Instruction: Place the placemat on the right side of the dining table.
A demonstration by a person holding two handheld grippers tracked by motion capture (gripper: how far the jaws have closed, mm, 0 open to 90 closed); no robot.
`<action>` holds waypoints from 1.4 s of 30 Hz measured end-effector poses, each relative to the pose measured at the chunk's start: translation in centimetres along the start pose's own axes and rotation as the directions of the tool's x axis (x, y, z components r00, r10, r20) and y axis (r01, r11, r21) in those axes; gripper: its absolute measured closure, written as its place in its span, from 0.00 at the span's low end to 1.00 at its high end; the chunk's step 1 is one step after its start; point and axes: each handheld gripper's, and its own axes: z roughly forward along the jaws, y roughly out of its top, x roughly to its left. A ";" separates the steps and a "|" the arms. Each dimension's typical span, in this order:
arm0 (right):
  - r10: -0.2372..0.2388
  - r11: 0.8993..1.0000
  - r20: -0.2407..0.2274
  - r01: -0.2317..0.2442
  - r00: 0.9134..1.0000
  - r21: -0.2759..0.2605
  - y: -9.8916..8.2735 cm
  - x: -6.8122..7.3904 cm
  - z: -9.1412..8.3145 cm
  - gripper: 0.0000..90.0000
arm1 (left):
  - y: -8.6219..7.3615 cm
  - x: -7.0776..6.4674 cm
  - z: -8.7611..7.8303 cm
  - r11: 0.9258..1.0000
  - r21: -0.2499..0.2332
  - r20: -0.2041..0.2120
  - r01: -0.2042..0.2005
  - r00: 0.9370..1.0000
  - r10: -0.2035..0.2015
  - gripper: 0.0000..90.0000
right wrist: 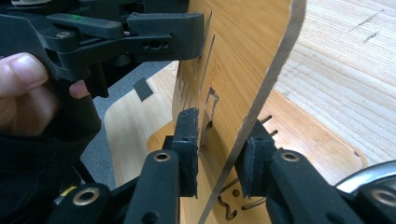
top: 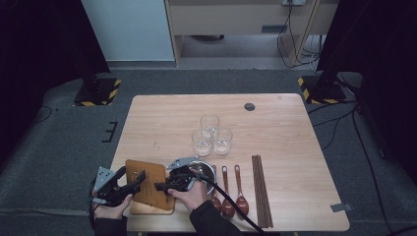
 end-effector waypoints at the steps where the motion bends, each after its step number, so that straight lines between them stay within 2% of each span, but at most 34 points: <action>1: 0.000 1.000 0.000 0.000 1.000 -0.001 0.0 0.0 0.0 0.82 | 0.0 0.0 0.0 1.000 -0.002 0.001 -0.001 1.000 0.001 0.23; 8: 0.013 1.000 -0.004 -0.013 1.000 -0.007 0.0 -0.1 -0.2 0.91 | 0.0 0.0 -0.1 1.000 -0.012 0.012 0.006 1.000 -0.006 0.23; 11: 0.019 1.000 -0.016 -0.019 1.000 -0.011 0.0 -0.2 -0.3 0.92 | 0.0 0.0 -0.1 1.000 -0.018 0.024 0.011 1.000 -0.011 0.23; 13: 0.035 0.999 -0.041 -0.035 0.999 -0.013 -0.1 -0.2 -0.4 0.95 | -0.1 0.0 -0.1 0.999 -0.029 0.037 0.017 0.999 -0.016 0.23; 14: 0.035 0.999 -0.041 -0.035 0.999 -0.013 -0.1 -0.2 -0.4 0.95 | -0.1 0.0 -0.1 0.999 -0.029 0.037 0.017 0.999 -0.016 0.33; 15: 0.039 0.999 -0.052 -0.041 0.998 -0.027 -0.1 -0.2 -0.4 0.96 | -0.2 0.0 -0.2 0.998 -0.050 0.072 0.032 0.997 -0.028 0.38; 16: 0.025 0.999 -0.039 -0.026 0.999 -0.021 0.0 -0.1 -0.4 0.96 | -0.1 -0.2 -0.3 0.998 -0.059 0.039 0.003 0.999 -0.001 0.35; 18: 0.024 0.999 -0.042 -0.025 0.999 -0.021 0.0 -0.2 -0.4 0.97 | -0.2 -0.1 -0.3 0.998 -0.061 0.029 0.006 1.000 -0.005 0.32; 21: 0.026 0.999 -0.043 -0.027 0.999 -0.023 0.0 -0.2 -0.5 0.97 | -0.2 0.2 -0.2 0.998 -0.057 0.026 0.010 1.000 -0.009 0.30; 23: 0.027 0.999 -0.042 -0.028 0.999 -0.026 0.0 -0.2 -0.6 0.97 | -0.3 0.5 -0.3 0.997 -0.070 0.026 0.025 0.999 -0.023 0.29; 28: 0.026 0.999 -0.037 -0.027 0.999 -0.032 0.1 -0.2 -0.9 0.97 | -0.2 0.6 -0.4 0.996 -0.082 0.027 0.032 0.999 -0.030 0.27; 35: 0.034 0.998 -0.034 -0.036 0.999 -0.061 0.5 -0.3 -1.6 0.97 | -0.5 1.2 -0.3 0.996 -0.078 0.008 0.052 0.999 -0.051 0.25; 42: 0.031 0.995 -0.020 -0.032 0.999 -0.092 1.0 -0.5 -2.5 0.97 | -0.7 1.7 -0.1 0.997 -0.061 -0.012 0.053 0.998 -0.054 0.23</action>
